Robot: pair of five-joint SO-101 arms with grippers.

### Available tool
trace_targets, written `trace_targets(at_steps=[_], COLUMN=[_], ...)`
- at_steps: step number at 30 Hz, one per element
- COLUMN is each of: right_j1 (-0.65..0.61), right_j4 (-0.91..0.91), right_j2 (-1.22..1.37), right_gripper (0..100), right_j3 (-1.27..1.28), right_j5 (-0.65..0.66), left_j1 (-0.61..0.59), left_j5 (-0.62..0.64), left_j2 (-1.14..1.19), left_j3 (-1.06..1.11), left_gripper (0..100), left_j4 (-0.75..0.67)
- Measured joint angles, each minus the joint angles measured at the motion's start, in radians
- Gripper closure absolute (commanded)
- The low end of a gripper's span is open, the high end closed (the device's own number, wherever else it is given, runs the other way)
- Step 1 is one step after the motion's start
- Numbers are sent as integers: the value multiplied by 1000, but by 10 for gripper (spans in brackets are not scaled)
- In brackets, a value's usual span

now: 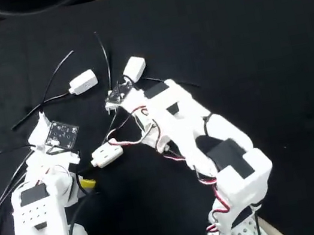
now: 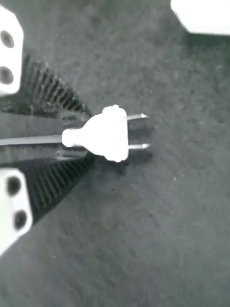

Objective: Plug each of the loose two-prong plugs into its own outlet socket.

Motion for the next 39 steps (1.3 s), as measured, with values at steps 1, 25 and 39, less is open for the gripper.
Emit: trace_targets(at_steps=[1,25,39], right_j1=[6,97,153], right_j4=[0,101,304], right_j2=[-5,-26,-147], right_gripper=[987,580,825], right_j3=[-8,-213,-210], right_j5=[25,1022,110], left_j1=[0,26,31], left_j5=[0,-129,-130], left_j2=[0,0,0], left_j3=[0,20,20], left_gripper=[630,630,630], left_j4=[0,0,-2])
